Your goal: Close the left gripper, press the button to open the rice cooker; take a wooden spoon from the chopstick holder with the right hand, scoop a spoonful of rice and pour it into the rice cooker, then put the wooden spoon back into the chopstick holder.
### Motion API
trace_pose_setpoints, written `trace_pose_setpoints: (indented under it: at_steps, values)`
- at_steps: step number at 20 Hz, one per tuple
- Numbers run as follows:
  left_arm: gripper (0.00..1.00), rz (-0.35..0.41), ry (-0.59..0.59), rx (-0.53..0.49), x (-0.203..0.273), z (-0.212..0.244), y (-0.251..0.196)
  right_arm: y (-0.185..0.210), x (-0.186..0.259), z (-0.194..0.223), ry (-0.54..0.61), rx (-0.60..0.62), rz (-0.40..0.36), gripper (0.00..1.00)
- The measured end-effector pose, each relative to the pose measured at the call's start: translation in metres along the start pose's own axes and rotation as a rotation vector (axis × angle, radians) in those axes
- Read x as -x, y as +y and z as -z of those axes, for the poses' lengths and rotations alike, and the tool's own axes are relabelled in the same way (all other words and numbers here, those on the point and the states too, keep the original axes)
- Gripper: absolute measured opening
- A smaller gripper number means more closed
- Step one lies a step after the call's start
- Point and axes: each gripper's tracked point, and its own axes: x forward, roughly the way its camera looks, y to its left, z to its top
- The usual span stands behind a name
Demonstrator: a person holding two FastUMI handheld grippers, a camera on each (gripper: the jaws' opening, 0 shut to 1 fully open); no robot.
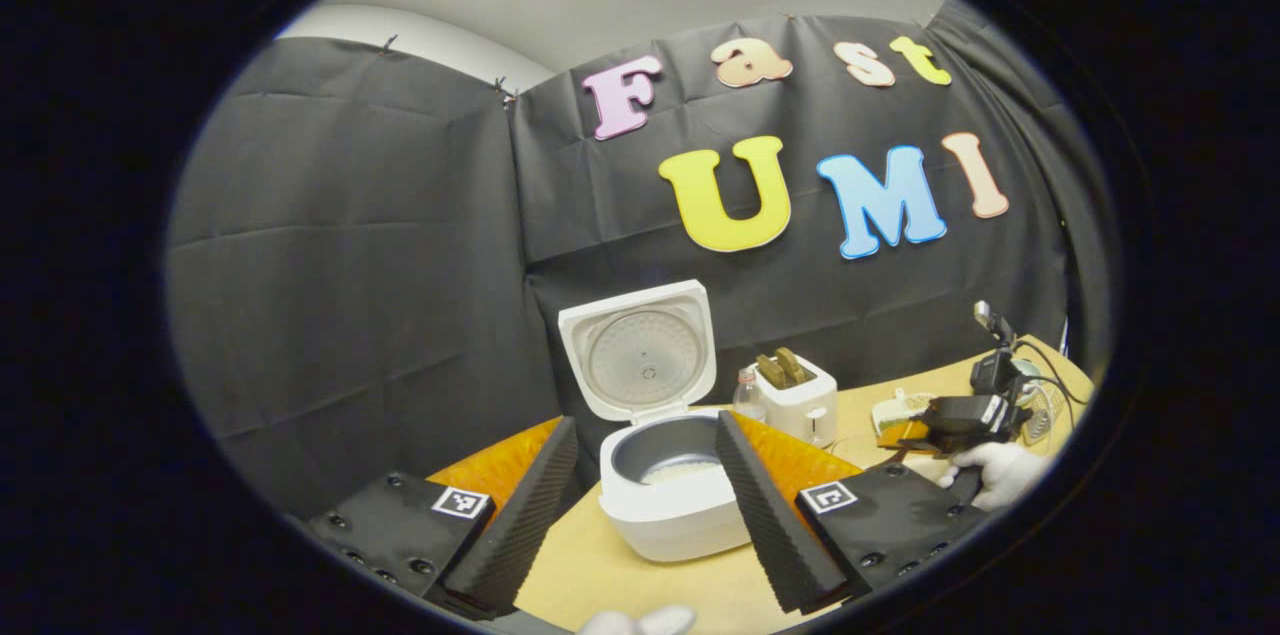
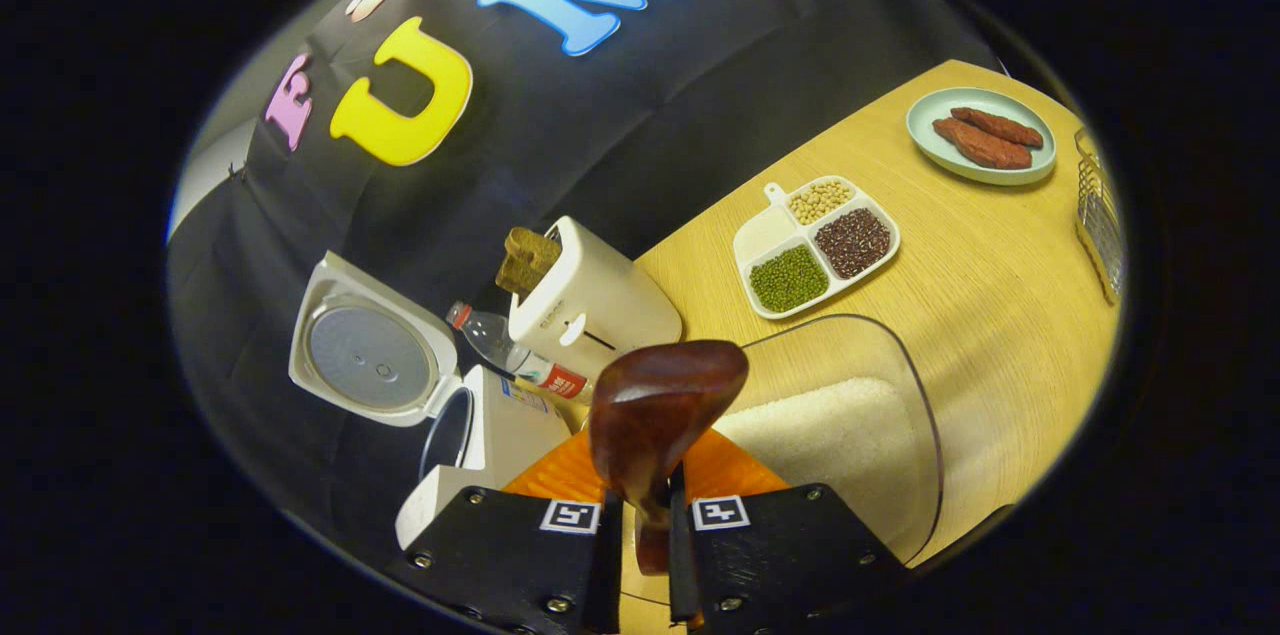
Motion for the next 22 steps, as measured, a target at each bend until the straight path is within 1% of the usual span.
trace_pose_setpoints:
  at_steps: [1, 3, 6, 7, 8, 11, 15, 16, 18, 20, 21, 22]
  values:
    - [1.00, 0.002, -0.002, 0.001, -0.001, -0.003, 0.000, -0.001, 0.005, -0.009, -0.021, -0.049, -0.012, 0.19]
    - [1.00, 0.001, -0.004, -0.003, -0.001, -0.005, 0.003, -0.007, 0.016, -0.029, -0.067, -0.120, -0.030, 0.19]
    - [1.00, 0.004, -0.013, -0.019, 0.001, -0.008, 0.002, -0.018, 0.028, -0.050, -0.110, -0.126, -0.022, 0.19]
    - [1.00, 0.004, -0.014, -0.023, -0.001, -0.009, 0.002, -0.018, 0.033, -0.054, -0.117, -0.133, -0.026, 0.19]
    - [0.97, 0.008, -0.013, -0.023, 0.000, -0.008, 0.001, -0.018, 0.036, -0.058, -0.122, -0.147, -0.031, 0.19]
    - [0.97, 0.014, -0.009, -0.009, 0.002, -0.008, 0.000, -0.012, 0.046, -0.067, -0.137, -0.144, -0.042, 0.19]
    - [0.97, 0.017, -0.003, -0.001, 0.004, -0.004, 0.001, 0.007, 0.059, -0.079, -0.150, -0.152, -0.064, 0.19]
    - [0.94, 0.019, -0.002, 0.002, 0.005, -0.003, 0.002, 0.014, 0.063, -0.083, -0.156, -0.137, -0.066, 0.19]
    - [0.94, 0.018, 0.004, 0.004, 0.006, 0.001, 0.006, 0.033, 0.069, -0.091, -0.173, -0.107, -0.083, 0.19]
    - [1.00, 0.016, 0.002, 0.010, 0.008, 0.003, 0.011, 0.057, 0.073, -0.098, -0.180, -0.103, -0.105, 0.19]
    - [0.97, 0.017, 0.001, 0.016, 0.008, 0.003, 0.012, 0.069, 0.075, -0.100, -0.176, -0.110, -0.117, 0.19]
    - [0.97, 0.017, -0.001, 0.019, 0.010, 0.003, 0.014, 0.081, 0.078, -0.101, -0.178, -0.114, -0.128, 0.19]
